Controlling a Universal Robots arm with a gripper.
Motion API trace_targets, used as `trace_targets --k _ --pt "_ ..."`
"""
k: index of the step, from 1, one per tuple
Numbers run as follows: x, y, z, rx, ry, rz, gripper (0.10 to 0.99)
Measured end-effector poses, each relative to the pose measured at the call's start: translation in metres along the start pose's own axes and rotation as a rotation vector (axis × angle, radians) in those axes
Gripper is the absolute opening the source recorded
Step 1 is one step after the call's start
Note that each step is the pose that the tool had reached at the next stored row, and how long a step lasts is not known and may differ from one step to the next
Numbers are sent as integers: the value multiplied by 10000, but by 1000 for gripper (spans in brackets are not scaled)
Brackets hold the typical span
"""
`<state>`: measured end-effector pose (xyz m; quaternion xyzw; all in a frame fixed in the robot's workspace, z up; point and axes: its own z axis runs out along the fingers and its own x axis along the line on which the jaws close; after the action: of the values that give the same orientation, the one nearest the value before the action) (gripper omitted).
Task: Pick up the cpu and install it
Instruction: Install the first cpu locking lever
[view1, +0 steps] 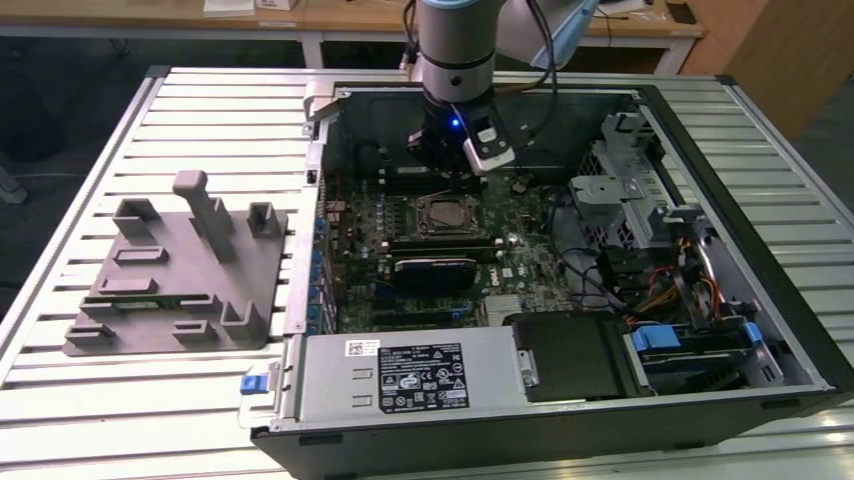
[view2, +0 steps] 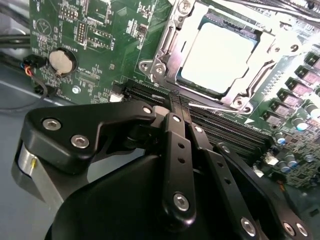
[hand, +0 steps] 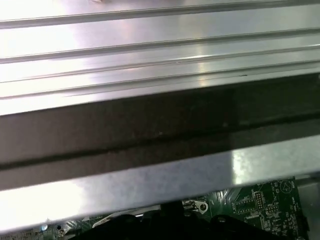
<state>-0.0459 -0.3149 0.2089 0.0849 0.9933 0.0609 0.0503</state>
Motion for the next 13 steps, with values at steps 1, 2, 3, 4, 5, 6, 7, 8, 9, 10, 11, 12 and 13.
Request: trace_targets --k 1,2,3,4,5,6,7,8,9,10,11,12,13 --pt "1 2 2 7 -10 64 106" --pt "1 5 4 11 -16 105 106" --pt "2 8 6 14 -20 138 106" --pt "5 12 8 16 -24 162 106" --pt "9 16 10 19 -27 184 106" --pt "12 22 12 20 -30 209 106" --pt "13 25 15 23 -33 233 106" --pt "13 28 18 25 -38 263 106" --pt "14 32 20 28 -42 297 106" --pt "15 35 22 32 -46 332 106" --pt "17 38 24 35 -51 368 106" --pt "19 42 26 38 -56 405 106" --pt "21 45 28 41 -61 443 106"
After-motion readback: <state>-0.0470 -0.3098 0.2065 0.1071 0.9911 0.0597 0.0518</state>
